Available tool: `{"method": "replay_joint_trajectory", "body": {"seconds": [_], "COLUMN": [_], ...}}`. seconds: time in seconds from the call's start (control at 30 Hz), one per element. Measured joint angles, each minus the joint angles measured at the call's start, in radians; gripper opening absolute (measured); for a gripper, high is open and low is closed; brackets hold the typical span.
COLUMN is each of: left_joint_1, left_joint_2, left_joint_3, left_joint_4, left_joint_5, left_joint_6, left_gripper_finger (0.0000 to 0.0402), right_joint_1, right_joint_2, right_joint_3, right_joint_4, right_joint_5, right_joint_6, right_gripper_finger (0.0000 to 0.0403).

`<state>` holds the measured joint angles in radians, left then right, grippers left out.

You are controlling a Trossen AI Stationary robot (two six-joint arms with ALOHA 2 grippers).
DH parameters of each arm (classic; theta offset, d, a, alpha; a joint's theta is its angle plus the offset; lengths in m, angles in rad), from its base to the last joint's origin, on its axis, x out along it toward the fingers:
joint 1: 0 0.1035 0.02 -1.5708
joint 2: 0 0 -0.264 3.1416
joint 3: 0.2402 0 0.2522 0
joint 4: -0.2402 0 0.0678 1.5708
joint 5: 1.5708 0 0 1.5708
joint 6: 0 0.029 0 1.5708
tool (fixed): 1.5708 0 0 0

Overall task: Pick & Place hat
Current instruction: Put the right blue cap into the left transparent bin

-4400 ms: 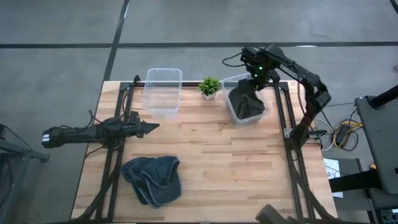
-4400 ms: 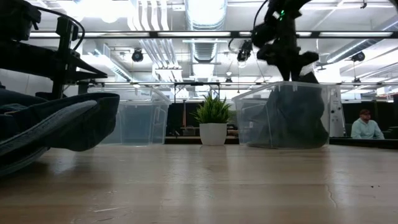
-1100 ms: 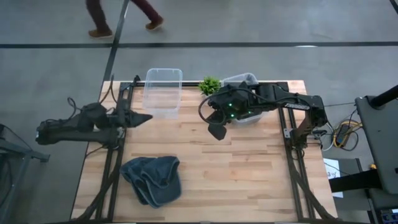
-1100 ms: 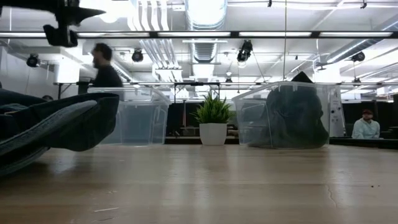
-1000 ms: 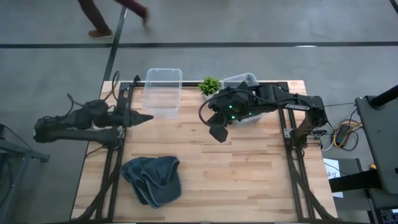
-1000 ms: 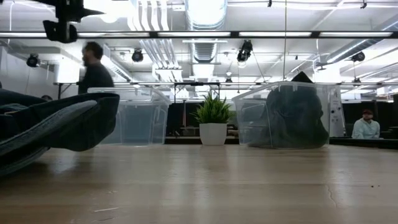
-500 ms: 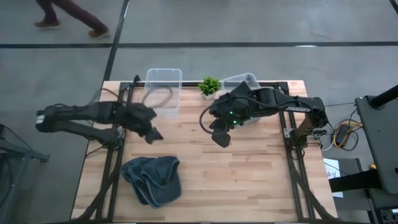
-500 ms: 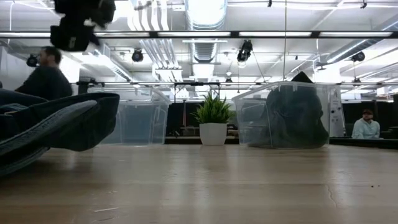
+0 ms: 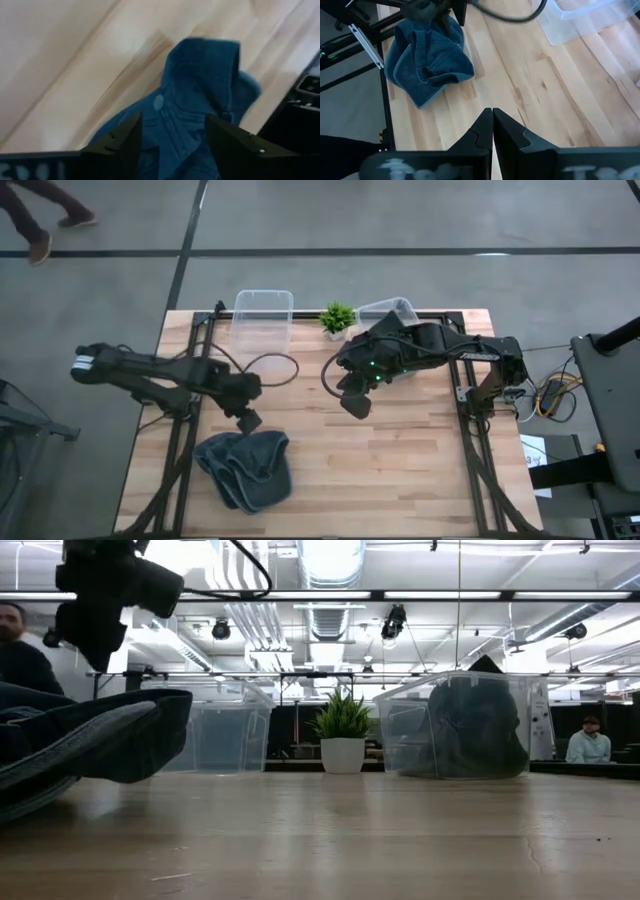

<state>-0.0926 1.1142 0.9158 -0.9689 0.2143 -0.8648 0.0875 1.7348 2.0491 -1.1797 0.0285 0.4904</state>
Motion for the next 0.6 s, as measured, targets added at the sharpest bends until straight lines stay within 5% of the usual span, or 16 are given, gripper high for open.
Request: {"method": "replay_joint_trajectory", "body": {"seconds": [0.6], "left_joint_1": [-0.099], "left_joint_2": [0.133], "left_joint_3": [-0.109], "left_joint_4": [0.151], "left_joint_5": [0.086], "left_joint_6": [-0.092], "left_gripper_finger": [0.0229], "right_joint_1": [0.000], "right_joint_2": [0.000], "right_joint_3": [-0.005], "right_joint_4": [0.001], "right_joint_5": [0.000], "right_joint_6": [-0.004], "right_gripper_finger": [0.0008]}}
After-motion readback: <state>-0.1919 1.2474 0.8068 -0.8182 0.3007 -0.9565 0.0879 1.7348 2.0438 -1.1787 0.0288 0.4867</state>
